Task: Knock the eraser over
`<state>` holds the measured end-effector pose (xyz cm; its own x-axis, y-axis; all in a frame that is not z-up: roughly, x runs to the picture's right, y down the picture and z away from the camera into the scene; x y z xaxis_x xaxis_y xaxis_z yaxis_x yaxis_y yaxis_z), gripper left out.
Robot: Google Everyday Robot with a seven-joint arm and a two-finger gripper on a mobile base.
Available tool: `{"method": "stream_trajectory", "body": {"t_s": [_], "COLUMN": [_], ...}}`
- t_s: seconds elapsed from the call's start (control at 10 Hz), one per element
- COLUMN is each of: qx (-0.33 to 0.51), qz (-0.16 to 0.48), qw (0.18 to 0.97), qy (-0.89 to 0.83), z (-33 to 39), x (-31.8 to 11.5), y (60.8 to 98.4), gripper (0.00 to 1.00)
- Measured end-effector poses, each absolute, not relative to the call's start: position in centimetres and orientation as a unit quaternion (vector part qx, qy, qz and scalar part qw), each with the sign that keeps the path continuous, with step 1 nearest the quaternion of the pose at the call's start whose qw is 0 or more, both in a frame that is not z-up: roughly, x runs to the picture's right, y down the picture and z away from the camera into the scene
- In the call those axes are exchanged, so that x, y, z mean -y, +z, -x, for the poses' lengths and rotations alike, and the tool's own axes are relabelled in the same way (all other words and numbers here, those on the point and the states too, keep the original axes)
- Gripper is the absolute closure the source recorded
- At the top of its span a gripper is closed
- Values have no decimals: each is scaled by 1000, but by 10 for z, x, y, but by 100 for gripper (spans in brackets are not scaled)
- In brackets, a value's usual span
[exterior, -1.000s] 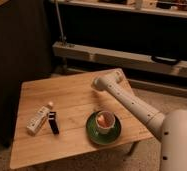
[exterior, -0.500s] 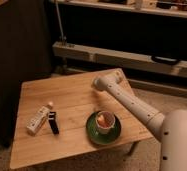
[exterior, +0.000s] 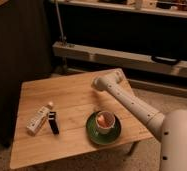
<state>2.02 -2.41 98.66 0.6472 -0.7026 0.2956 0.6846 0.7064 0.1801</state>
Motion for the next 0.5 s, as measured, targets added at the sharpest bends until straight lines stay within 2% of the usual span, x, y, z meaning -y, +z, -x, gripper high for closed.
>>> {"method": "stream_trajectory", "body": {"t_s": [0.2,0.5], "qx": [198,255], "qz": [-22,2], "qw": [899,877], "qy": [-389,-408], "z": [-11,23], "x": [27,12], "y": [973,919], "gripper": [96,96]}}
